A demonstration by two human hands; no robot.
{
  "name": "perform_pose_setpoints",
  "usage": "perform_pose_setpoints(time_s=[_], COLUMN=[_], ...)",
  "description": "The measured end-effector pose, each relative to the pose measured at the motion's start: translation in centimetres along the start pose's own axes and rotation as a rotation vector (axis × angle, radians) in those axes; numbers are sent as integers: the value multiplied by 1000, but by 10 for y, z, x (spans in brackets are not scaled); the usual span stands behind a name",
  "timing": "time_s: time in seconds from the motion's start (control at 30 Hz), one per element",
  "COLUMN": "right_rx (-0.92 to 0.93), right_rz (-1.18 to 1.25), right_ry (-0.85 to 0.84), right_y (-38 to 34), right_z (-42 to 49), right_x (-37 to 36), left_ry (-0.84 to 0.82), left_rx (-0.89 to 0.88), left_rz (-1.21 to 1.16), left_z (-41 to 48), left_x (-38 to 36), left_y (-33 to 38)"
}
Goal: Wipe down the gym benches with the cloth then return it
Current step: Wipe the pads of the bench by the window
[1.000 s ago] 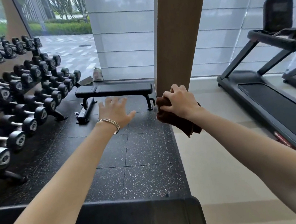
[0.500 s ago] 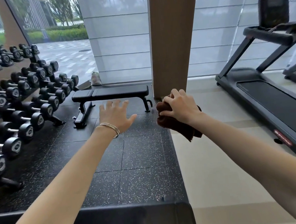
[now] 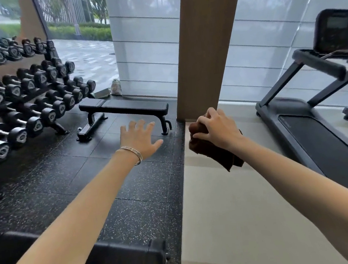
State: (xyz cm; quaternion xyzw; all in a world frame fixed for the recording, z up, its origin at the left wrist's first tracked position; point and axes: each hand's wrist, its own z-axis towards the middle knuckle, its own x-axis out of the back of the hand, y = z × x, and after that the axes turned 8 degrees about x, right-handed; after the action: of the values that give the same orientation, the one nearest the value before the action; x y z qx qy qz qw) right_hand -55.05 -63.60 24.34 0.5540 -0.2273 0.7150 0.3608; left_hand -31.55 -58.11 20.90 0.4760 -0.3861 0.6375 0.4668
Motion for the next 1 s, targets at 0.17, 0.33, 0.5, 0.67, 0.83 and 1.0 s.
perform_pose_setpoints(time_s=[0.17,0.33,0.5,0.67,0.83,1.0], right_rx=[25,56,93,84,105,160], right_rz=[13,46,-2,20,26,60], right_ry=[22,14,-35,-32,-28,-32], right_y=[47,85,140,193,230,264], right_z=[10,33,82,158,229,292], right_x=[-11,-44,-76,-88,-102,-133], left_ry=[23,-30,-58,-39,-15,-39], left_rx=[12,21,51,54,49,81], left_rz=[45,62,58,58,53,70], left_z=[25,60,124,212,287,347], left_x=[3,-25,-57,-68,-78,-104], left_y=[33,62,85,100,114,126])
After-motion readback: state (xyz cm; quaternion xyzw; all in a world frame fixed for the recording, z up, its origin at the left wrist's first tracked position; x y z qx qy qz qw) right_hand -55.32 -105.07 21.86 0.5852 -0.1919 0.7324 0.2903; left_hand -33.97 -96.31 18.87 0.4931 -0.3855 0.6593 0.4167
